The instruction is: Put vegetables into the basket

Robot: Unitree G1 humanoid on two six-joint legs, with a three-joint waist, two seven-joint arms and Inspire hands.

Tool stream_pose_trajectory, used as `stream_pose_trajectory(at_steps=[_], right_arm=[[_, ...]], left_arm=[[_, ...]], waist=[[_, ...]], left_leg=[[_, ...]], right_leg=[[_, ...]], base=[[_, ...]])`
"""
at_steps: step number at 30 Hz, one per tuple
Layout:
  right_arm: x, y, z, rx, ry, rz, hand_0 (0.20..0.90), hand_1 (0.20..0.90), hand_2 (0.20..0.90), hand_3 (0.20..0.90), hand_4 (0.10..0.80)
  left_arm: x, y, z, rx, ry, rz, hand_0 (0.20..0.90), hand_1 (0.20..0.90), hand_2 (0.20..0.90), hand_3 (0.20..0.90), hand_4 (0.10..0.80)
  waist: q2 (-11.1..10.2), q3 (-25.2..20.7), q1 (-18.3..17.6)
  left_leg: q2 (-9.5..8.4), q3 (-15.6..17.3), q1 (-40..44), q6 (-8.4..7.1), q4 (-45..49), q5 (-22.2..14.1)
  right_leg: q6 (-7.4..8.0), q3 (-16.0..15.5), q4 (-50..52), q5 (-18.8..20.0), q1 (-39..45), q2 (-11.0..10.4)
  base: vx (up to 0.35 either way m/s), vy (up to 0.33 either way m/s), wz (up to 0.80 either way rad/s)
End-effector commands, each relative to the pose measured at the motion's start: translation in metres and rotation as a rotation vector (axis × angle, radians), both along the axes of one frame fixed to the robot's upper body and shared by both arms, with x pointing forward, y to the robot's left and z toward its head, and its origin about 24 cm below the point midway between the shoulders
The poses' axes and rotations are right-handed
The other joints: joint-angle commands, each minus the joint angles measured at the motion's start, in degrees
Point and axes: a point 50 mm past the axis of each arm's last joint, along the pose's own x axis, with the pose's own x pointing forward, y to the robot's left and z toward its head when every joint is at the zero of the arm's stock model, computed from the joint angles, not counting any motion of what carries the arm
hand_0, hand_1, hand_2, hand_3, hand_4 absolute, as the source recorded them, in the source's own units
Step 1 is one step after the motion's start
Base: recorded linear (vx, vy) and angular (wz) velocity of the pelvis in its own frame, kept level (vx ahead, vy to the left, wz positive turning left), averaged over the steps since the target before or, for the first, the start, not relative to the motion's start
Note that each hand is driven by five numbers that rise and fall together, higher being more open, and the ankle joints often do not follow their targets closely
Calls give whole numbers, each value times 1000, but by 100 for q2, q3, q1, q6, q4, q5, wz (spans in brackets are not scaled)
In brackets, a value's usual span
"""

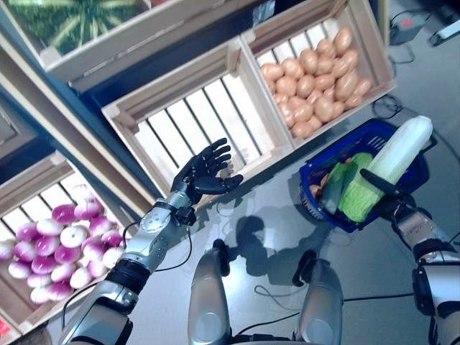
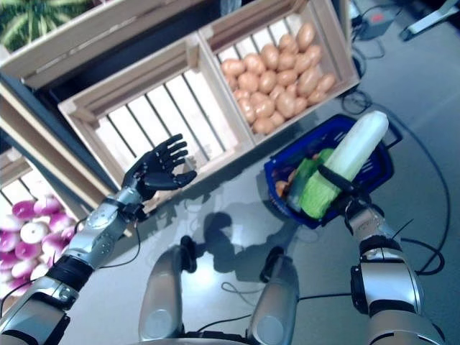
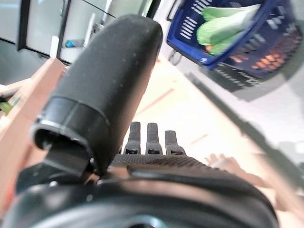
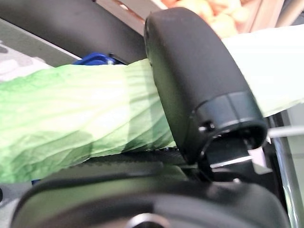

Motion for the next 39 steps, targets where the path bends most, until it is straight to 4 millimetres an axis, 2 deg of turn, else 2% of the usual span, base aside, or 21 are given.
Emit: stream_pose_trajectory(at_steps=[1, 5, 6, 7, 17, 22, 24, 25, 30, 34, 37, 39], right_arm=[[4, -28, 47, -55, -167, -113, 300, 300, 300, 300, 400], [9, -28, 61, -99, -183, -102, 300, 300, 300, 300, 400], [9, -28, 61, -106, -180, -102, 761, 761, 761, 761, 707], [9, -29, 63, -115, -174, -112, 900, 900, 900, 900, 800], [12, -33, 76, -56, -183, -182, 900, 900, 900, 900, 800], [10, -34, 70, -36, -171, -194, 900, 900, 900, 900, 800], [8, -35, 66, -32, -162, -192, 900, 900, 900, 900, 800], [7, -35, 64, -28, -156, -186, 900, 900, 900, 900, 800], [3, -39, 64, -39, -155, -192, 900, 900, 900, 900, 800], [6, -36, 64, -64, -162, -199, 900, 900, 900, 900, 800], [7, -27, 51, -51, -128, -161, 900, 900, 900, 900, 800], [6, -22, 39, -66, -89, -137, 900, 900, 900, 900, 800]], left_arm=[[1, -13, 39, -132, -236, -39, 900, 900, 900, 900, 800], [0, -16, 41, -150, -246, -56, 900, 900, 900, 900, 800], [-1, -17, 42, -153, -247, -60, 900, 900, 900, 900, 800], [-1, -18, 42, -162, -246, -67, 900, 900, 900, 900, 800], [2, -22, 46, -174, -252, -84, 900, 900, 900, 900, 800], [2, -20, 47, -183, -256, -78, 900, 900, 900, 900, 800], [2, -19, 47, -187, -253, -72, 900, 900, 900, 900, 800], [2, -19, 47, -191, -250, -82, 900, 900, 900, 900, 800], [2, -18, 49, -176, -256, -101, 900, 900, 900, 900, 800], [5, -17, 49, -181, -234, -77, 900, 900, 900, 900, 800], [6, -14, 39, -173, -191, -56, 900, 900, 900, 900, 800], [6, -13, 31, -167, -155, -47, 900, 900, 900, 900, 800]], waist=[[79, -247, 74], [128, -167, 59], [132, -161, 61], [139, -154, 59], [130, -177, 64], [106, -227, 58], [88, -259, 60], [67, -287, 60], [41, -383, 58], [2, -493, 64], [-68, -640, 99], [-117, -735, 126]], left_leg=[[282, -215, 140, -338, 951, -1124], [340, -431, -302, -396, 1657, -1409], [338, -459, -337, -404, 1701, -1426], [338, -507, -405, -425, 1789, -1465], [325, -651, -643, -456, 2036, -1553], [360, -613, -488, -467, 1837, -1486], [375, -593, -383, -473, 1653, -1393], [388, -530, -310, -427, 1374, -1154], [407, -351, 97, -427, 712, -887], [438, -222, 445, -419, 229, -669], [418, -127, 863, -409, -443, -356], [341, -62, 1201, -398, -994, -107]], right_leg=[[-302, 101, 718, -303, -42, -68], [-291, 290, 1326, -572, -510, -161], [-287, 307, 1371, -589, -549, -169], [-274, 347, 1465, -627, -630, -184], [-205, 448, 1730, -672, -975, -179], [-157, 452, 1569, -596, -870, -139], [-139, 454, 1415, -512, -776, -123], [-188, 417, 1180, -306, -702, -118], [-144, 339, 669, -60, -335, -90], [-115, 223, 292, 128, -9, -54], [-79, 58, -308, 387, 426, 22], [-59, -87, -863, 605, 799, 110]], base=[[-43, 24, 15], [-41, 2, 3], [-36, -10, 12], [-39, -8, 10], [-42, -3, 3], [-15, 14, -4], [-40, 16, -3], [-78, 16, -2], [-11, 28, -2], [22, 47, -7], [69, 30, -3], [86, 26, -9]])
